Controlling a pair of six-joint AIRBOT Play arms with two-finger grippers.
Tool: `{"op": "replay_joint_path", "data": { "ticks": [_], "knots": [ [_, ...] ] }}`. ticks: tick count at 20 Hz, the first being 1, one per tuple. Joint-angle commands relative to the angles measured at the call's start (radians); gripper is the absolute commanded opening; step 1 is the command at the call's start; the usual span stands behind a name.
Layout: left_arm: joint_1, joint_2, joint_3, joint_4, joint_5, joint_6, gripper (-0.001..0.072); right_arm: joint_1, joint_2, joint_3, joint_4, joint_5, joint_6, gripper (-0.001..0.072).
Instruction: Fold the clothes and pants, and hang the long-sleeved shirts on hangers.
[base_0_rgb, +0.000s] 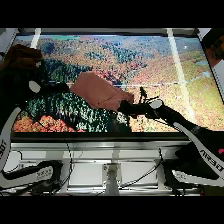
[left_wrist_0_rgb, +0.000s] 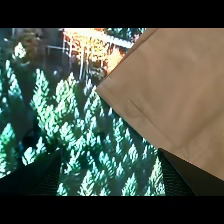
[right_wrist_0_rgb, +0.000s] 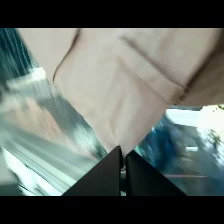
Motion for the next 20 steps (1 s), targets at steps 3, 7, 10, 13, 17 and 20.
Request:
{"op": "replay_joint_path", "data": {
  "ticks": [3,7,10,13,17,20],
  "knots": [
    [0.007,-0.101,0.0,-0.093,-0.089,0.054,0.0643,0.001,0.101,0.011,-0.484,0.204,0.076,0.0018],
    [0.017,-0.164,0.0,-0.336,-0.082,0.231,0.0642,0.001,0.16,0.011,-0.579,0.258,0.074,0.0018],
    [0.019,-0.222,0.0,-0.474,-0.092,0.294,0.0643,0.001,0.182,0.011,-0.579,0.251,0.074,0.0019],
    [0.018,-0.265,0.0,-0.477,-0.159,0.315,0.064,0.001,0.183,0.011,-0.578,0.251,0.074,0.0018],
    [0.018,-0.273,0.0,-0.476,-0.285,0.375,0.0344,0.001,0.183,0.011,-0.578,0.25,0.074,0.0019],
    [0.018,-0.273,0.0,-0.477,-0.343,0.477,0.0323,0.001,0.183,0.011,-0.578,0.25,0.074,0.0019]
  ]
}}
